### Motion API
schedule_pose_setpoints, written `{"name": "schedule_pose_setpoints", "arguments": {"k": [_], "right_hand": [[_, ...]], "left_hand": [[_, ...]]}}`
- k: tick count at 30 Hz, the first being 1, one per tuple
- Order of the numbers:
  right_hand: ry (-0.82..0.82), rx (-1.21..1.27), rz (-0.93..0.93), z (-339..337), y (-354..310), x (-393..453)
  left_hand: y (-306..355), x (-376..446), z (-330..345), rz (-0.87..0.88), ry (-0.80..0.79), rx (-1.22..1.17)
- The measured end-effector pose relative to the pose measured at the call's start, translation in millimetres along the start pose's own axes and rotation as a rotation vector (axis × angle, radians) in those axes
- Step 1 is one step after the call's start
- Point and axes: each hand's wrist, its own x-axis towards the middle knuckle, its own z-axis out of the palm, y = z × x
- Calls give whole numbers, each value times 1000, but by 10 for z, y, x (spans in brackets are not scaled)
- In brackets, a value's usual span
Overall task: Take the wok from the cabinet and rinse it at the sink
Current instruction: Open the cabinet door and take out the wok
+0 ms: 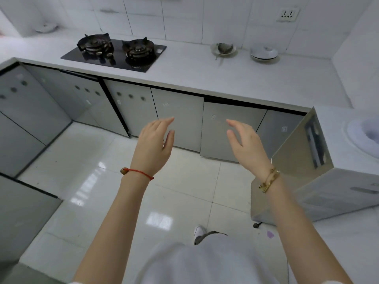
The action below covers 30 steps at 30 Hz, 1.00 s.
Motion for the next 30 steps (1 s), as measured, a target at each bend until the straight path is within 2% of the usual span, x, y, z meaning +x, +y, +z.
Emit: {"name": "schedule_pose_setpoints", "arguments": {"k": [8,14,30], "right_hand": [[-25,22,5,176,208,1296],[-26,20,47,437,396,2063],[243,56,348,1068,419,4008]], "left_hand": [[-440,1120,334,-32,-3,3],[-866,1905,691,-8,-79,-22],[-2046,4395,1198,287,-279,-132]]}}
